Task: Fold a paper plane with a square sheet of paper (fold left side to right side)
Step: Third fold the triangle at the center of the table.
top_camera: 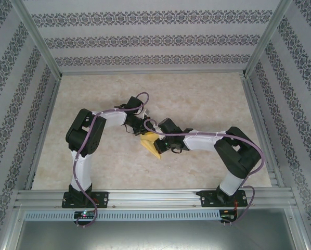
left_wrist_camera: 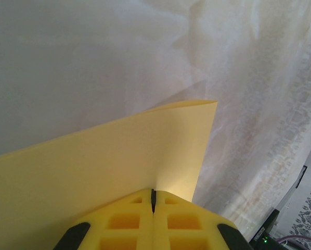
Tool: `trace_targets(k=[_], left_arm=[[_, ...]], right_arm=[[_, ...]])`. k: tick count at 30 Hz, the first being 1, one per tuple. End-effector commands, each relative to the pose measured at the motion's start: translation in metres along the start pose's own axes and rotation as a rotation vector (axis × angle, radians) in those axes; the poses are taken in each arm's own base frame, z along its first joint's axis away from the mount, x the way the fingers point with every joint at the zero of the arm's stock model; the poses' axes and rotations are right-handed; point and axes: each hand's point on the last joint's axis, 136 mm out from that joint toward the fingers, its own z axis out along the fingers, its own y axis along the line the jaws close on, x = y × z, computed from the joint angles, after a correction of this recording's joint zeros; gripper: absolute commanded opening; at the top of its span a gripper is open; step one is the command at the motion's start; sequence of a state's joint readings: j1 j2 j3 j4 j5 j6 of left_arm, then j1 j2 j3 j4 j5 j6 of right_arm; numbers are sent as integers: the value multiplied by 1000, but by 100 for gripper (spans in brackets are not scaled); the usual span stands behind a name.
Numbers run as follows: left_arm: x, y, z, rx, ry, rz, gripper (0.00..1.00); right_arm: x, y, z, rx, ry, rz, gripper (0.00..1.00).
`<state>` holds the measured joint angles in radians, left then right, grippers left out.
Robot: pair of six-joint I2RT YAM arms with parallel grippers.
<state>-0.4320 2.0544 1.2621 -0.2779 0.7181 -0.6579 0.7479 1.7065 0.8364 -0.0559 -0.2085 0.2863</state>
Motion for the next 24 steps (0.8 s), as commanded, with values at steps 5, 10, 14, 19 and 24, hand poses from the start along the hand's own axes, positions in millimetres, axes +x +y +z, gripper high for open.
trace_targets(k=[5,10,14,19,24], left_arm=[[13,9,7,-47,37,-11,4],[12,9,7,-46,36,-10,4],[12,9,7,-47,36,-10,4],[12,9,6,-49,35,-8,4],[12,9,7,-51,36,-9,4]], right_arm=[[-4,-1,4,-1,6,8,0],[-1,-5,3,21,11,3,0],[-1,-6,0,29,8,-3,0],[-4,-5,-4,29,-7,-9,0],[-8,-2,-8,22,-19,-10,0]])
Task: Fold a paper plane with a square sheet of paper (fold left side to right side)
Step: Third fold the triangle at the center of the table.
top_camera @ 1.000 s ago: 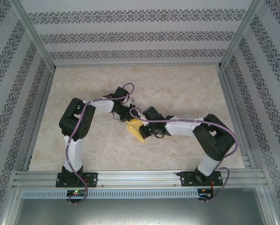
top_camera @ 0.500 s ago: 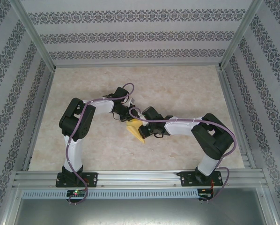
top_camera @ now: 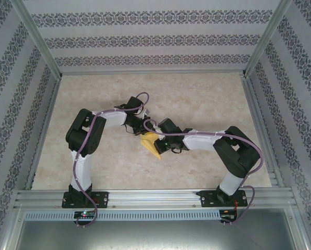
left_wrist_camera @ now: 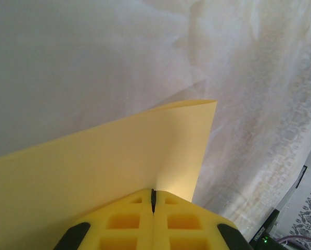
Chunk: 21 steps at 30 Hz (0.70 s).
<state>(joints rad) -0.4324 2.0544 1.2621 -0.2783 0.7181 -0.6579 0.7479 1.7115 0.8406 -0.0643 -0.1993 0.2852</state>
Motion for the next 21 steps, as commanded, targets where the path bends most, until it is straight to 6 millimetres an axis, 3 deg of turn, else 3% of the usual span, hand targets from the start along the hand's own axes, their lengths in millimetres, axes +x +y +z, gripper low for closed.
trace_targets(k=[1,21], left_arm=[[12,9,7,-50,35,-10,4],[13,7,6,-46,38,-7,4]], right_arm=[[-9,1,-9,7,-28,-12,0],[1,-4,4,18,19,-6,0]])
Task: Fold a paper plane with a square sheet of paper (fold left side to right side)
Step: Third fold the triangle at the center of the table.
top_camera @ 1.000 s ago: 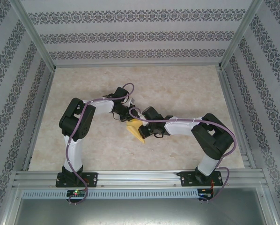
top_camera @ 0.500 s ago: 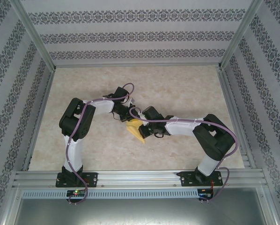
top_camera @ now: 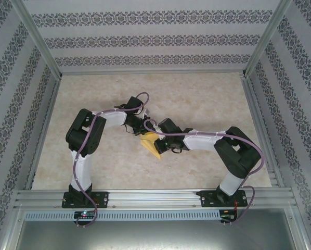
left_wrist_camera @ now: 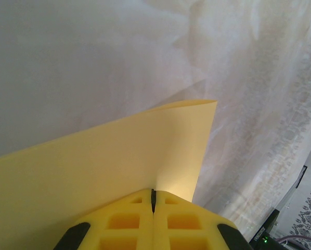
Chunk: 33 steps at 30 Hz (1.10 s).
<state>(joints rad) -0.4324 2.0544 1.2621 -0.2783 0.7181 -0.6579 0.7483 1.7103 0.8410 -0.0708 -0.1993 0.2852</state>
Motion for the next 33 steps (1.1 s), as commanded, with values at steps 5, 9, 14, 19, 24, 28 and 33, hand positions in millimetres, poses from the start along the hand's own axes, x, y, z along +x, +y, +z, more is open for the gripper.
trace_targets(k=[5,9,14,19,24,28,33], left_arm=[[13,5,6,-43,37,-2,5],[12,2,3,-39,32,8,8],[5,-8,-8,-60,22,48,17],[-12,-21,-27,-66,-5,84,28],[-36,-23,-54,-78,-61,91,34],[-44,-18,-79,-85,-113,73,31],[-17,-15,-92,-53,-129,69,16]], right_arm=[[6,-3,11,18,40,-11,0],[11,-3,11,20,56,-15,0],[20,-3,9,30,84,-29,0],[26,-3,7,33,102,-37,0],[29,-1,8,32,108,-47,0],[29,1,9,29,114,-51,0],[26,2,9,26,111,-55,0]])
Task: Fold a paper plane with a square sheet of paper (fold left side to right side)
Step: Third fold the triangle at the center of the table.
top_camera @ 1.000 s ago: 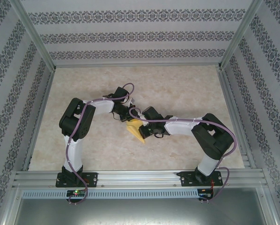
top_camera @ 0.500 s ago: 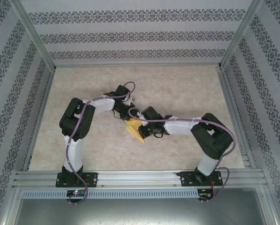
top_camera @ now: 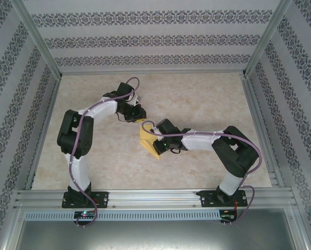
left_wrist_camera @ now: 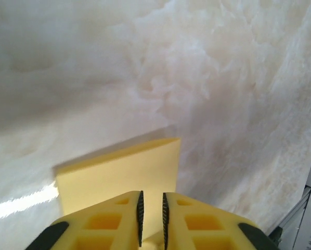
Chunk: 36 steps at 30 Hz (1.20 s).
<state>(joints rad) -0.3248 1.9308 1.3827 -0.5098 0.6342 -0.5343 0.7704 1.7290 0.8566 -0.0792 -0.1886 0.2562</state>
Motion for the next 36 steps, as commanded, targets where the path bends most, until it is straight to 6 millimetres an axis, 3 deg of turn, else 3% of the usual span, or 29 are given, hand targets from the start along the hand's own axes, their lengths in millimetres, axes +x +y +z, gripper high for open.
trace_targets(k=[1,7,13,24,36], left_arm=[[24,-6,-17,39,-4,9,15],[60,-20,-16,190,3,-10,11],[84,-29,3,190,60,1,11],[108,-12,40,107,130,-10,9],[122,19,53,45,127,-28,8]], right_arm=[[25,-2,5,18,100,-11,0],[24,-1,6,17,103,-12,0],[26,-3,6,25,107,-10,0],[27,-3,5,27,112,-11,0],[29,-3,6,26,117,-7,0]])
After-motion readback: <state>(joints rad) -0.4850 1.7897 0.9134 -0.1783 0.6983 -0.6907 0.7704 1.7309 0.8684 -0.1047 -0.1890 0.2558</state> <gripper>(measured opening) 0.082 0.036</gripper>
